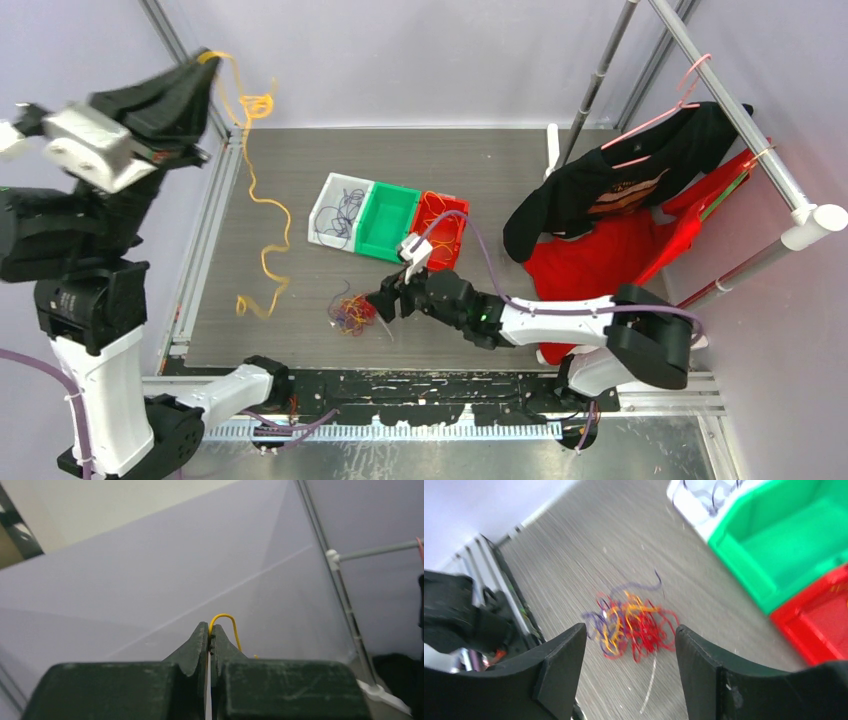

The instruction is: Untangle the cables

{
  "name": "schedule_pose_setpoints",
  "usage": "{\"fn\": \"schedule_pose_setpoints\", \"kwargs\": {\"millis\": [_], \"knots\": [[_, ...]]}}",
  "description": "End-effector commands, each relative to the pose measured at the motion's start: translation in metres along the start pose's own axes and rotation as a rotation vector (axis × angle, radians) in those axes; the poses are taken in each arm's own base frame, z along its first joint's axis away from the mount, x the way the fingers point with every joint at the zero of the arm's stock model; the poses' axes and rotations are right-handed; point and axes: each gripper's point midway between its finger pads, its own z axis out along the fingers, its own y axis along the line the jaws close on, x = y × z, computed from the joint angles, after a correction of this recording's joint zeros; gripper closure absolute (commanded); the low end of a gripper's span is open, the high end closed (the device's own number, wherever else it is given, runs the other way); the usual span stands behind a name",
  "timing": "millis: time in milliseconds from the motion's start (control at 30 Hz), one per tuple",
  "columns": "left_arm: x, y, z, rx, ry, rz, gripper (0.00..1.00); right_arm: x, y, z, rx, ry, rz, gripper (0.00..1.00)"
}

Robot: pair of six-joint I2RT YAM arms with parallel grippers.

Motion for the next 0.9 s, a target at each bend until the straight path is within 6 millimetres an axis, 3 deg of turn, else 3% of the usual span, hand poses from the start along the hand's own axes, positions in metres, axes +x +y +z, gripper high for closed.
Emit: {"fn": "schedule_pose_setpoints", "kwargs": {"millis": [0,267,467,800,867], "knots": [[0.053,-0.050,-0.016,0.186,0.150,-0.130,1.00,-0.073,0.022,-0.012,-0.031,-0.128,-0.040,0.29],[0.129,-0.107,-0.051,0.307,0.358,-0.363,1.00,-0.140,0.048,-0.014,-0.082,-0.239,-0.059,0.28],[0.160,-0.130,-0.057,0.357,0.440,-0.482,1.00,-0.186,0.050,-0.009,-0.044,-0.355,-0.060,0.31],[0.179,-0.148,-0.068,0.416,0.538,-0.560,1.00,-0.196,0.031,-0.013,0.036,-0.386,-0.087,0.33],[0.183,-0.153,-0.073,0.423,0.566,-0.597,1.00,-0.199,0.019,-0.016,0.088,-0.398,-0.076,0.33]]}}
